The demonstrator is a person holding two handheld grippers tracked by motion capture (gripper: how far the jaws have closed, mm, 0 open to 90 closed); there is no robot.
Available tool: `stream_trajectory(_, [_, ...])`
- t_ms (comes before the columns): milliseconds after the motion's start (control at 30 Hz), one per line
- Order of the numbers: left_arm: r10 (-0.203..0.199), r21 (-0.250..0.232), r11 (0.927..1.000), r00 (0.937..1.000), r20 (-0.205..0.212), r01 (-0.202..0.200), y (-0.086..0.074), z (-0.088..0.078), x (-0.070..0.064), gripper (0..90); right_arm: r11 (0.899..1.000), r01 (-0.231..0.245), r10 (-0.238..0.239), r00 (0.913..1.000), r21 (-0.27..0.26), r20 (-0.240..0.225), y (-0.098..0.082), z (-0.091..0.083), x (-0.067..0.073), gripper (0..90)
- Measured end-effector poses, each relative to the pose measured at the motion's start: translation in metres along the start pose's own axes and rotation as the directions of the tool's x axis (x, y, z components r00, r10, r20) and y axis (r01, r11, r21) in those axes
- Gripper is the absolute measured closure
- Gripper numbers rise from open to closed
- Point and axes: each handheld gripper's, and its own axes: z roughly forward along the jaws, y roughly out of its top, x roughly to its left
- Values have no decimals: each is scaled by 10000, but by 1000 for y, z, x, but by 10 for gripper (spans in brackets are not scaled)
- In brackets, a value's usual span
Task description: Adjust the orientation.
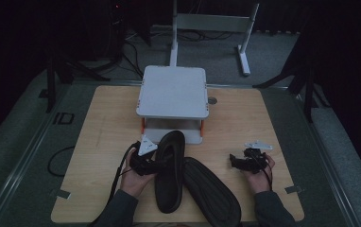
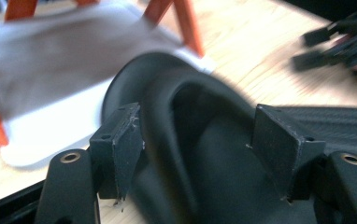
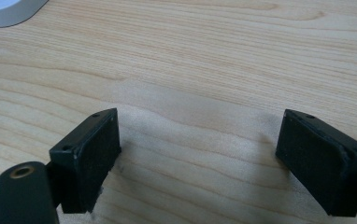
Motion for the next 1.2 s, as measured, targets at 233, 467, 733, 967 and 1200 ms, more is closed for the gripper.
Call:
stream_trajectory(233, [-64, 937, 9956, 9993, -357, 97, -16, 13, 7, 501, 10000, 0, 0, 10000, -1, 1, 0, 0, 0, 135])
stream_trajectory(467, [58, 953, 9954, 9983, -572, -4, -16, 7, 6, 671, 10000, 1, -1, 10000, -4, 3, 0, 0, 0, 134])
stream_trajectory(733, [231, 1208, 9927, 9772, -2110, 27, -19, -11, 24, 747, 10000, -10, 10, 10000, 0, 3, 0, 0, 0, 134])
stream_trajectory(967, [114, 1181, 9928, 9704, -2411, 177, -23, -13, 32, 715, 10000, -13, 13, 10000, -9, 12, 0, 0, 0, 134])
stream_trajectory(1200, [186, 680, 9977, 9700, -2423, -21, -18, -21, 25, 533, 10000, -5, 5, 10000, -5, 12, 0, 0, 0, 135])
